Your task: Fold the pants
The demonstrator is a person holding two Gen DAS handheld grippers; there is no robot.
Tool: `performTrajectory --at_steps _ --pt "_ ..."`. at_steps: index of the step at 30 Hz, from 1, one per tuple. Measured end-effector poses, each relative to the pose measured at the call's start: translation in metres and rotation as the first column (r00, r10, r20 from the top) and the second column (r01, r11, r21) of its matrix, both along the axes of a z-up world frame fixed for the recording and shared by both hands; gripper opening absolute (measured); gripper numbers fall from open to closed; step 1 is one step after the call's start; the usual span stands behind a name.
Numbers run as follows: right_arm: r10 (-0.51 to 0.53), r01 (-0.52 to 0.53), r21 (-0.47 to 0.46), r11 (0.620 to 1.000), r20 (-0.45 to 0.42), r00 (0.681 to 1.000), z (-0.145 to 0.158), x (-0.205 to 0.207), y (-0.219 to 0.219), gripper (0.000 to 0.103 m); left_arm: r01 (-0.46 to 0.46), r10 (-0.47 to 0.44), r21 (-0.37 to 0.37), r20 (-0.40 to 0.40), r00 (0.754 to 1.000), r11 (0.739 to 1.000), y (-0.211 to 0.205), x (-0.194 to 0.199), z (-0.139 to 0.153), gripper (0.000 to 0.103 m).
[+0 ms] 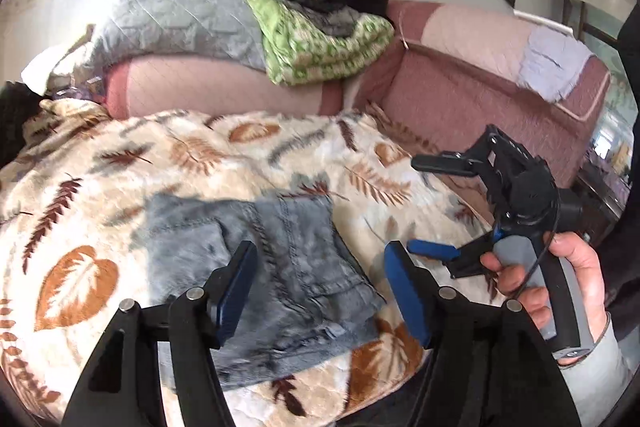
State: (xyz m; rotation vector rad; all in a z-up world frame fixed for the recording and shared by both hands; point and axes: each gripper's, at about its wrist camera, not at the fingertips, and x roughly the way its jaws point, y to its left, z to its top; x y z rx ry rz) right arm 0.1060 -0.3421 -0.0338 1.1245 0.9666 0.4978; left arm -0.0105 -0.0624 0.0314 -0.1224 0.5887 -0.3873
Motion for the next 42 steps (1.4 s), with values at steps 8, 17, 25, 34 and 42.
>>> performTrajectory --at_steps 8,17,25,34,42 --pt "0.156 -0.152 0.044 0.987 -0.124 0.980 -0.047 0.000 0.068 0.103 -0.198 0.237 0.152 -0.305 0.923 0.968 0.037 0.061 -0.076 0.067" --pt "0.152 -0.169 -0.134 0.976 -0.129 0.980 -0.020 0.007 0.077 0.102 -0.193 0.201 0.054 -0.284 0.938 0.980 0.048 0.052 -0.065 0.071" --pt "0.233 -0.246 -0.123 0.961 -0.108 0.966 -0.036 0.099 0.104 0.103 -0.108 0.171 0.182 -0.375 0.911 0.977 0.026 0.072 -0.102 0.075" --pt "0.175 -0.215 -0.218 0.952 -0.186 0.967 -0.046 0.088 0.088 0.103 -0.102 0.136 0.109 -0.380 0.915 0.989 0.038 0.070 -0.090 0.076" --pt "0.179 -0.200 -0.160 0.967 -0.137 0.974 -0.046 0.020 0.089 0.103 -0.133 0.160 0.094 -0.386 0.908 0.987 0.047 0.070 -0.091 0.076"
